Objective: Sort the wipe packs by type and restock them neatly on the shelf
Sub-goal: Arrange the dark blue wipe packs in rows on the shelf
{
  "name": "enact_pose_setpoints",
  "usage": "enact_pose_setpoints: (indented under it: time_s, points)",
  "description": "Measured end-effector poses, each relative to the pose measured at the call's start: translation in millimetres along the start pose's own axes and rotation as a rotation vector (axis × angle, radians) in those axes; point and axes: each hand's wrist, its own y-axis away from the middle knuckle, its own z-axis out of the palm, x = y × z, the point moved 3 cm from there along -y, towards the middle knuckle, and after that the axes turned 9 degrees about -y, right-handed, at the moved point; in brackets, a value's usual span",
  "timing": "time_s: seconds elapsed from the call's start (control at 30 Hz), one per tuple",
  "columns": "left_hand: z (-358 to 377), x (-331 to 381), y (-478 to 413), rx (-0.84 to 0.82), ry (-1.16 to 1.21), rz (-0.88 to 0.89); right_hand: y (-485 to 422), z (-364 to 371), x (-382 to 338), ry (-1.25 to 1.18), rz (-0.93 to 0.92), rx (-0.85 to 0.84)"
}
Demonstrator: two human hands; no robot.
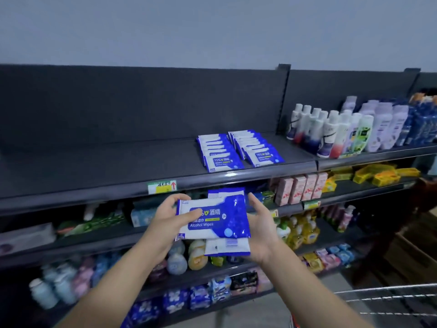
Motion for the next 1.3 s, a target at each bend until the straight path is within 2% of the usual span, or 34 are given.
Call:
enact_pose_setpoints:
  time_s: [0.27, 0.37, 0.43, 0.5, 0.6, 0.8, 0.9, 0.97, 1.03, 1.17, 1.3]
  points:
    - [-1, 5, -101, 0.153, 0.104, 0.013, -84, -11, -55, -0.02, -0.068, 0.184]
    - [0, 7, -156, 0.17, 0.098, -0.01, -129, -25, -83, -0.067, -0.046, 0.232]
    - [-1, 8, -195, 0.178, 0.05, -0.027, -152, -35, -107, -0.117, -0.115, 0.297]
    - [1, 10, -230, 0.173, -0.045, -0.024, -167, -44, -134, -0.137, -0.251, 0.346]
    - [10, 13, -274, 0.121, -0.211, 0.051, -182, -53, -174, -0.15, -0.433, 0.325]
    - [34, 19, -316, -0.245, -0.751, 0.294, -202, -75, -212, -0.196, -0.543, 0.422]
    - [42, 24, -316, -0.352, -1.15, 0.43, -211, -68, -213, -0.169, -0.586, 0.41]
    - [43, 25, -318, -0.343, -1.387, 0.494, -213, -60, -210, -0.186, -0.613, 0.423]
    - [46, 27, -321, -0.324, -1.5, 0.564, -216, -54, -207, -0.229, -0.627, 0.457]
    - [49, 27, -339, -0.231, -1.564, 0.653, -221, -47, -205, -0.235, -0.625, 0.477]
    - [45, 30, -362, -0.172, -1.585, 0.605, -228, -45, -209, -0.166, -0.57, 0.473]
